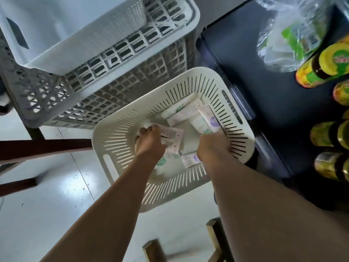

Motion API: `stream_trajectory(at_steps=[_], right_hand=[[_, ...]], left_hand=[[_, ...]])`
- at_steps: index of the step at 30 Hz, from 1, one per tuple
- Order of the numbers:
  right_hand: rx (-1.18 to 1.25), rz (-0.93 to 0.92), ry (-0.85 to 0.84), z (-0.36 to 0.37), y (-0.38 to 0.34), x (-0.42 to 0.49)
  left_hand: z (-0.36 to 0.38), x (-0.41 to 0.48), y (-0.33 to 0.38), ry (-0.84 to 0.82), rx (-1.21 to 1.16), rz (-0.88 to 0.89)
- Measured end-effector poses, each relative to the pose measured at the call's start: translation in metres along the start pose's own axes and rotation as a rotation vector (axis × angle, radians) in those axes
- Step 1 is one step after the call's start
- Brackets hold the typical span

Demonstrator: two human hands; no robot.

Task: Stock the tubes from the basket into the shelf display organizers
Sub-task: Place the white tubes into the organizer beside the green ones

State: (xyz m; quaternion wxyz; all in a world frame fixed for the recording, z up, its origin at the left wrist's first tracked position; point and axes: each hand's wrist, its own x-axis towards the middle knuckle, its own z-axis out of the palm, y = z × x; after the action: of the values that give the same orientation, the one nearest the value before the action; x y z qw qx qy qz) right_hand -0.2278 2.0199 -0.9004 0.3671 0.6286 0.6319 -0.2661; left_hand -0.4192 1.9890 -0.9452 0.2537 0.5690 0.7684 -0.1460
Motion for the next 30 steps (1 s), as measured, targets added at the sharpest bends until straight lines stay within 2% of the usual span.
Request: stream_trajectory(at_steps=[5, 10, 13, 16, 20, 22, 24, 28, 30], right_hand=[[-0.008, -0.002, -0.104, -0.002, -0.001, 0.004], [0.127, 0.026, -0.153, -0.005, 0.0, 0.005], [0.303, 0.073, -0.193, -0.007, 0.0, 0.01], [0.416, 0.088, -0.223, -0.011, 0.002, 0.013], [0.561, 0.158, -0.177, -0.011, 0.007, 0.013], [0.627, 0.173, -0.168, -0.009, 0.009, 0.014], [0.678, 0.175, -0.163, -0.006, 0.009, 0.015], [0.7, 0.169, -0.181, -0.003, 0.008, 0.017], [0.698, 0.161, -0.178, -0.005, 0.009, 0.016]], left_hand=[[0.002, -0.01, -0.004, -0.1, 0.112, -0.103], [0.005, -0.016, -0.006, -0.223, -0.111, -0.178], [0.006, -0.024, -0.003, -0.154, -0.332, -0.33], [0.009, -0.031, -0.003, -0.038, -0.404, -0.466], [0.015, -0.031, -0.002, -0.044, -0.56, -0.55], [0.019, -0.028, -0.007, -0.132, -0.485, -0.444], [0.021, -0.027, -0.012, -0.211, -0.247, -0.287], [0.01, -0.019, -0.019, -0.24, 0.164, -0.061], [0.008, -0.012, -0.023, -0.311, 0.22, 0.039]])
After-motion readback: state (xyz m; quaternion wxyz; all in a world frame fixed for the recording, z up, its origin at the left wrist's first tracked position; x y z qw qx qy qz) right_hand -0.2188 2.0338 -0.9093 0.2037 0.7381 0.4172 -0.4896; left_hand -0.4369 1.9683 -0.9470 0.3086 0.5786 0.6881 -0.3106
